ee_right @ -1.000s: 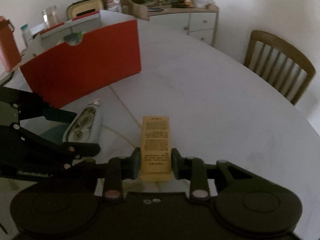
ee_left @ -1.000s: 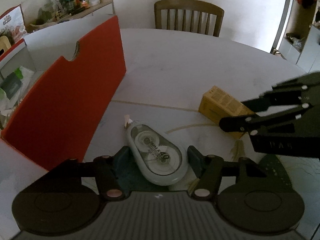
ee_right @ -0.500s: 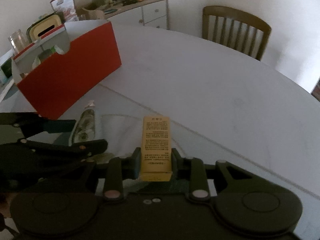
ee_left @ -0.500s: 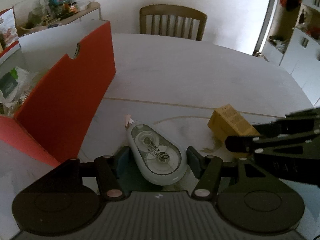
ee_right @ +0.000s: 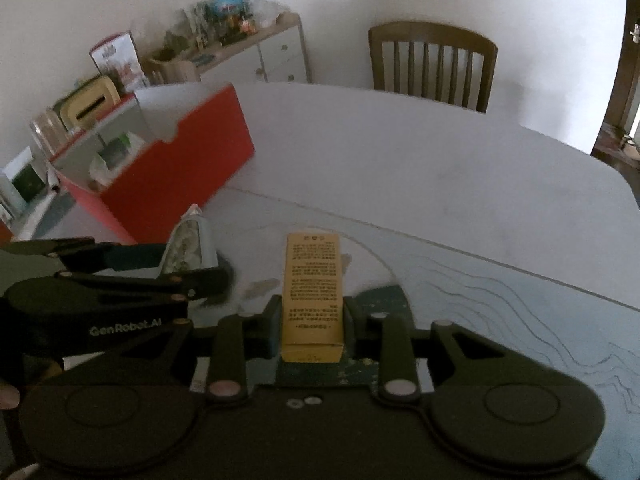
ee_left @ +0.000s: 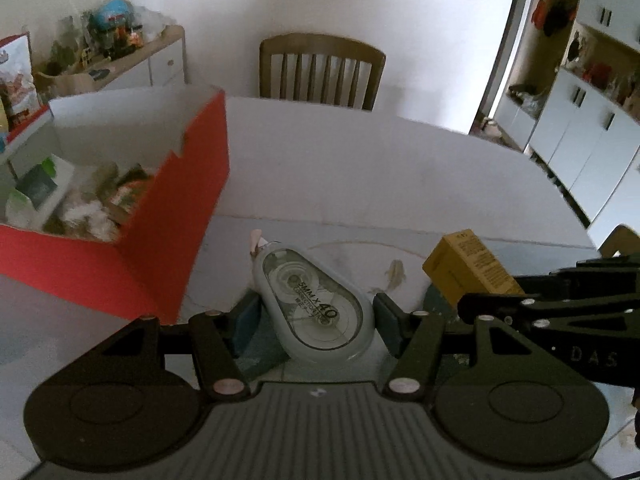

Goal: Organize objects
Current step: 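Carry the tape dispenser and yellow box over the box and lower them inside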

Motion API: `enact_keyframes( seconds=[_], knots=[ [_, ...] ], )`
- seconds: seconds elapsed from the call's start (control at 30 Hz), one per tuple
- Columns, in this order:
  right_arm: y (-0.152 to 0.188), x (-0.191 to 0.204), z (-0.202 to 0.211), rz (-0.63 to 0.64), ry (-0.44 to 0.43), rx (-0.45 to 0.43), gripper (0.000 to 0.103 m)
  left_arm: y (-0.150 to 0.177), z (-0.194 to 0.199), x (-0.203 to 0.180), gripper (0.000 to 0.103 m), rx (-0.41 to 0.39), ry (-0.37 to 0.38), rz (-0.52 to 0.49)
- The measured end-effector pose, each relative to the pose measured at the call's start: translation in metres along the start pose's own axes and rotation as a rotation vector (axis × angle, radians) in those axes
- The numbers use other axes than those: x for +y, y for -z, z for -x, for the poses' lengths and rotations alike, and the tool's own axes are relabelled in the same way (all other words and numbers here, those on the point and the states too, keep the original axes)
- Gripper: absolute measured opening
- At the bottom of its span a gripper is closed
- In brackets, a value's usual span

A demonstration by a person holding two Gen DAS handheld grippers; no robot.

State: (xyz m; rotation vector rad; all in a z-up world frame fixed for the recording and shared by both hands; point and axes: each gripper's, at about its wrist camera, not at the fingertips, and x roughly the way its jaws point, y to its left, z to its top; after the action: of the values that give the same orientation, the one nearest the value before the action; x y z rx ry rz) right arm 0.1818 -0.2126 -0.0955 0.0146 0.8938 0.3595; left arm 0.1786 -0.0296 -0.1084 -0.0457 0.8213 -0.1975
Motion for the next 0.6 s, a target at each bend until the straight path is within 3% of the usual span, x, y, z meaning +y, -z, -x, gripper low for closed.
enact_keyframes(
  seconds=[0.23,0.6],
  knots=[
    [-0.012,0.030,0.029,0.009,-0.009,-0.062,0.028,-0.023,0.034,0.034,0.061,-0.031,0.043,0.029],
    [-0.042,0.090,0.036,-0.008,0.004,-0.128,0.028,-0.053,0.068,0.099,0.061,-0.051,0.039,0.002]
  ],
)
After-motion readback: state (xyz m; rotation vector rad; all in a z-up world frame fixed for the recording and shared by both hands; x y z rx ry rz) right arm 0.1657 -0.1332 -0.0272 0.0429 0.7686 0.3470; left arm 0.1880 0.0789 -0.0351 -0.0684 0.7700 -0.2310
